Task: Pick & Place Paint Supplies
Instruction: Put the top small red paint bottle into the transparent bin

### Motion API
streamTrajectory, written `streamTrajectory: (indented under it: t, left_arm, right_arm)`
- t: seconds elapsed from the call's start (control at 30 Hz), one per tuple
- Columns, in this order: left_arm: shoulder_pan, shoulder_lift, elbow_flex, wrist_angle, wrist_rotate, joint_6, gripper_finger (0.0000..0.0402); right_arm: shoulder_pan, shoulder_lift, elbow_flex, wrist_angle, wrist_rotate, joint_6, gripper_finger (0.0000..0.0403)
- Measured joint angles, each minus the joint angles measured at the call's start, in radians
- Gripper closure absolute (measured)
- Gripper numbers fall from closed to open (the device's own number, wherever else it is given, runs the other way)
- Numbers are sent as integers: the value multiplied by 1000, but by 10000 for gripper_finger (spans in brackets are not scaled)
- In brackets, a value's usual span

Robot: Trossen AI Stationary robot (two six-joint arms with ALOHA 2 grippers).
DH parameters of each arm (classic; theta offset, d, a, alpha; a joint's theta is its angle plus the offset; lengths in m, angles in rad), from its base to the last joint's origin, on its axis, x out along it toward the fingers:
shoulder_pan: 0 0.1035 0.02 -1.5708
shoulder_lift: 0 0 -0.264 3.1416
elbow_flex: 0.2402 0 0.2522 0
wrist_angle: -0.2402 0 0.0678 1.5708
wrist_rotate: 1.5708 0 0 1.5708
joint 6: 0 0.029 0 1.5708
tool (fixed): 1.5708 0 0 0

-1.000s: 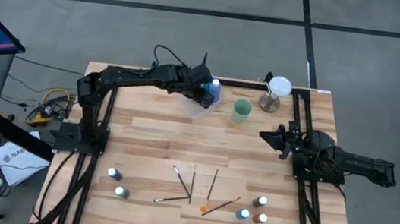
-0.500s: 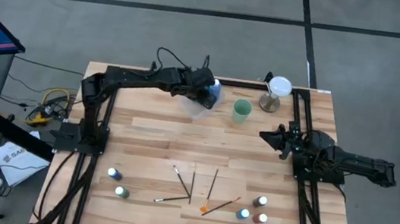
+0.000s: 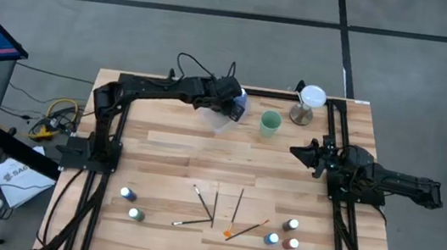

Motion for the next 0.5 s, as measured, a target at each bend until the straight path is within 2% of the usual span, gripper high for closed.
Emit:
streamTrajectory:
  t: [0.5]
  left_arm:
    - [-1,67,-2,16,39,4,297]
  right_arm:
    - [0,0,0,0,0,-1,337]
